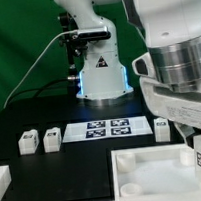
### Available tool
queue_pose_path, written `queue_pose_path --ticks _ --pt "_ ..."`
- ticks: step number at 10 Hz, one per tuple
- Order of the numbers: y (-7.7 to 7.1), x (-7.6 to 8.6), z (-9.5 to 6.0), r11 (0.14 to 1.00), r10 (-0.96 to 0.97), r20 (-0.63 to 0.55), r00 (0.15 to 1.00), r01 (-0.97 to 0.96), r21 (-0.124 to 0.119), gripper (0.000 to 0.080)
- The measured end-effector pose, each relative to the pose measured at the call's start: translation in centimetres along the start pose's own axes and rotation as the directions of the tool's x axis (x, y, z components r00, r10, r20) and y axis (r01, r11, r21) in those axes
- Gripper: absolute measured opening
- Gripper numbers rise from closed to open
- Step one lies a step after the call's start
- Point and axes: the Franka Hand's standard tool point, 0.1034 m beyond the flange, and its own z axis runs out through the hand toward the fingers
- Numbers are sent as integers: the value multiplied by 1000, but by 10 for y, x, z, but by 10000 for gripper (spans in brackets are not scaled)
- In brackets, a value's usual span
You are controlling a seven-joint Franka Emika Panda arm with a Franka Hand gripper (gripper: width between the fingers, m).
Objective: Assemble one leg
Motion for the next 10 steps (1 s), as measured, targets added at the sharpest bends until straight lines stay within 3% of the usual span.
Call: queue_pose_path --ticks 1,2,3,5,7,8,9,10 --pt "-2 -4 0 970 -242 -13 970 242 -6 609" --pt "-4 -7 -2 878 -478 -23 878 477 -23 643" --pt "-3 -6 -1 863 -506 -19 862 505 -20 648" --pt "-2 -3 -2 753 -658 -16 752 658 -26 649" --pt "-1 13 -6 465 -885 -2 467 881 -92 649" --pt "-2 10 -5 514 -857 -7 516 854 -82 649" --pt "-2 10 -5 506 -862 -6 507 859 -82 520" --pt "-2 10 -5 544 -839 -10 544 836 -77 520"
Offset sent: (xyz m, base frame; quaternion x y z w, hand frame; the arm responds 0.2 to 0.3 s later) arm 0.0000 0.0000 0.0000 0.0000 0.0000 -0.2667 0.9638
